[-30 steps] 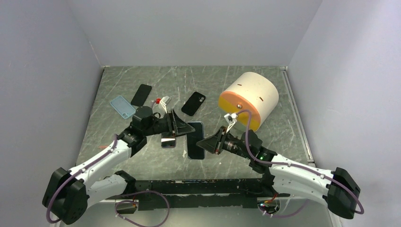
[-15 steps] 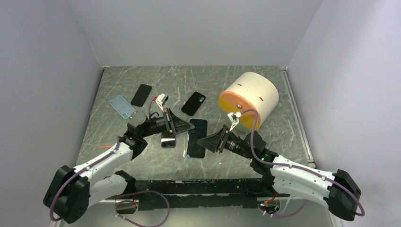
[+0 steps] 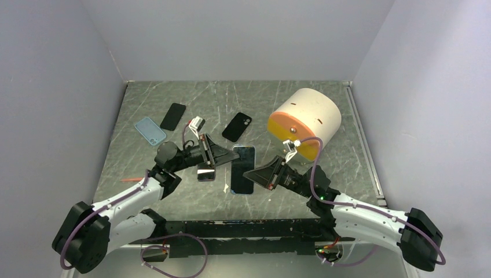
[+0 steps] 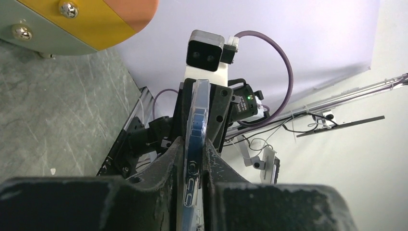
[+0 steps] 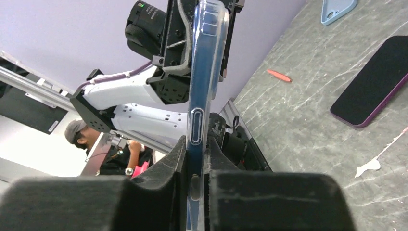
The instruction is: Put the phone into the phone case
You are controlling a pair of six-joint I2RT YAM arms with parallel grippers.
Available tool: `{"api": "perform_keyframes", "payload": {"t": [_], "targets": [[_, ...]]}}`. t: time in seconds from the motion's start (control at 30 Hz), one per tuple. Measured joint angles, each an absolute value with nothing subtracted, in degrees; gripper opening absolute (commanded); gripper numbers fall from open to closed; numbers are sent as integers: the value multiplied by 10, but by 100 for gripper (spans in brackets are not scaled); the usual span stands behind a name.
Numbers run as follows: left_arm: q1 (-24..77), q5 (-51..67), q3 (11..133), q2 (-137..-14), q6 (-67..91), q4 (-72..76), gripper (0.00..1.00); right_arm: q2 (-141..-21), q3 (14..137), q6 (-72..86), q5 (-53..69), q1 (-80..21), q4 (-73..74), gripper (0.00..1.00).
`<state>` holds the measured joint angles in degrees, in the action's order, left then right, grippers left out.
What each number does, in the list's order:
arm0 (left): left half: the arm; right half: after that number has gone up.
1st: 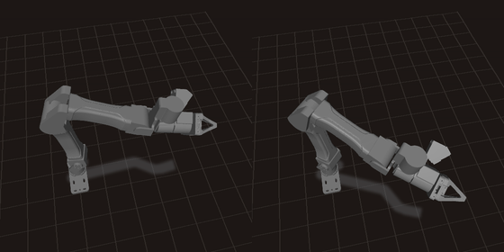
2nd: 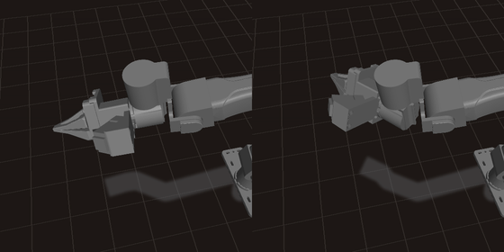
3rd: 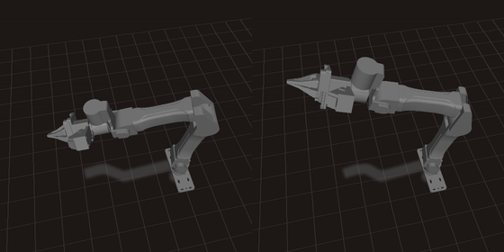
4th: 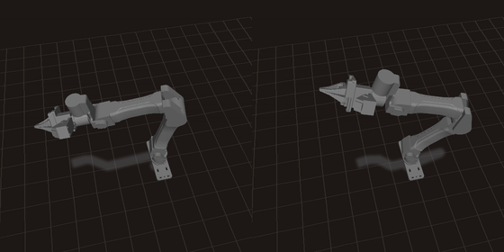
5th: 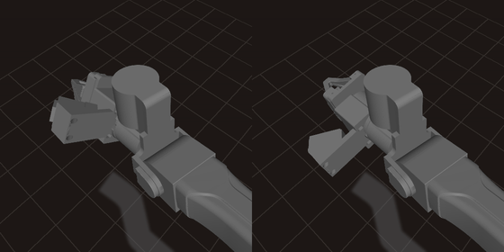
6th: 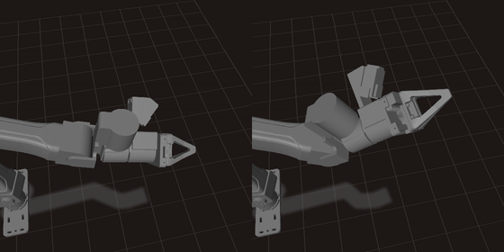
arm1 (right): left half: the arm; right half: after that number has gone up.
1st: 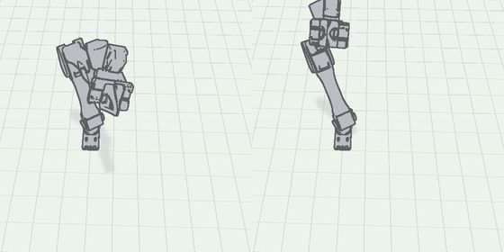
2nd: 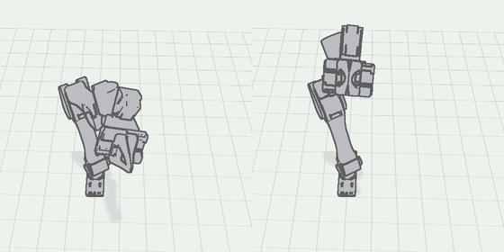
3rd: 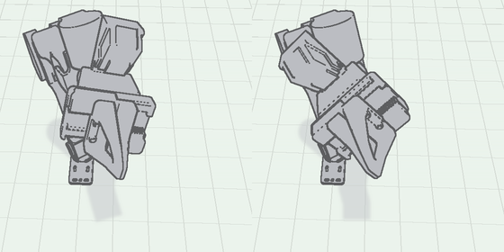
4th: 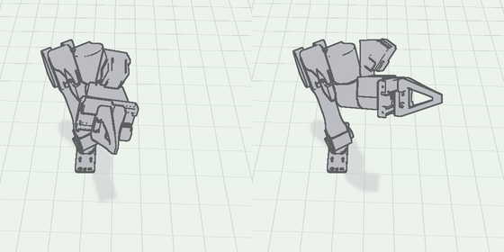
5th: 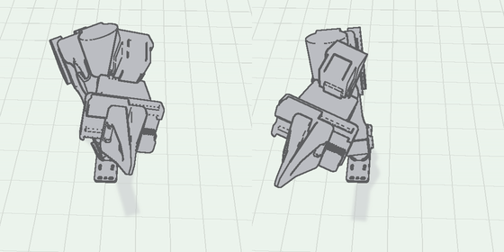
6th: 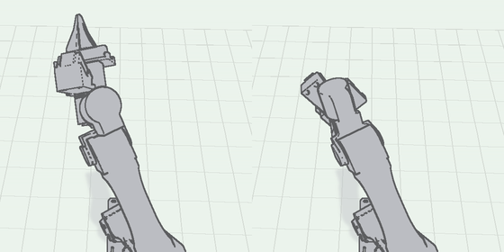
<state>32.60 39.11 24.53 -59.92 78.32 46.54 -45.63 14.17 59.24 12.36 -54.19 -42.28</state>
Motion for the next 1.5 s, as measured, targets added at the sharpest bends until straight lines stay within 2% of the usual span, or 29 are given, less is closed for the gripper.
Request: {"api": "perform_keyframes", "payload": {"t": [0.07, 0.17, 0.4, 0.47, 0.57, 0.63, 0.7, 0.77, 0.83, 1.07, 1.3, 1.5], "targets": [[327, 391, 246, -597, 780, 469, 42, -456, 142, 596, 123, -542, -423, 2], [327, 391, 247, -597, 785, 457, 53, -456, 142, 589, 123, -542, -423, 0], [326, 392, 248, -597, 783, 418, 56, -467, 162, 570, 118, -543, -407, 0], [326, 392, 248, -597, 778, 410, 52, -477, 173, 563, 114, -543, -398, 0], [332, 393, 248, -597, 770, 401, 26, -492, 183, 555, 112, -543, -391, 0], [334, 394, 248, -597, 769, 399, 10, -500, 186, 550, 110, -543, -380, 14], [333, 400, 247, -596, 749, 413, 3, -501, 192, 564, 110, -542, -362, 28], [333, 400, 247, -592, 743, 424, 2, -496, 204, 568, 111, -542, -345, 42], [335, 396, 248, -587, 743, 419, 3, -489, 213, 554, 110, -543, -326, 49], [340, 390, 248, -581, 736, 383, 3, -464, 210, 542, 113, -542, -290, 43], [340, 362, 236, -568, 729, 388, 3, -472, 198, 558, 135, -542, -303, 47], [340, 339, 227, -545, 710, 382, 3, -493, 198, 571, 164, -543, -319, 47]]}}
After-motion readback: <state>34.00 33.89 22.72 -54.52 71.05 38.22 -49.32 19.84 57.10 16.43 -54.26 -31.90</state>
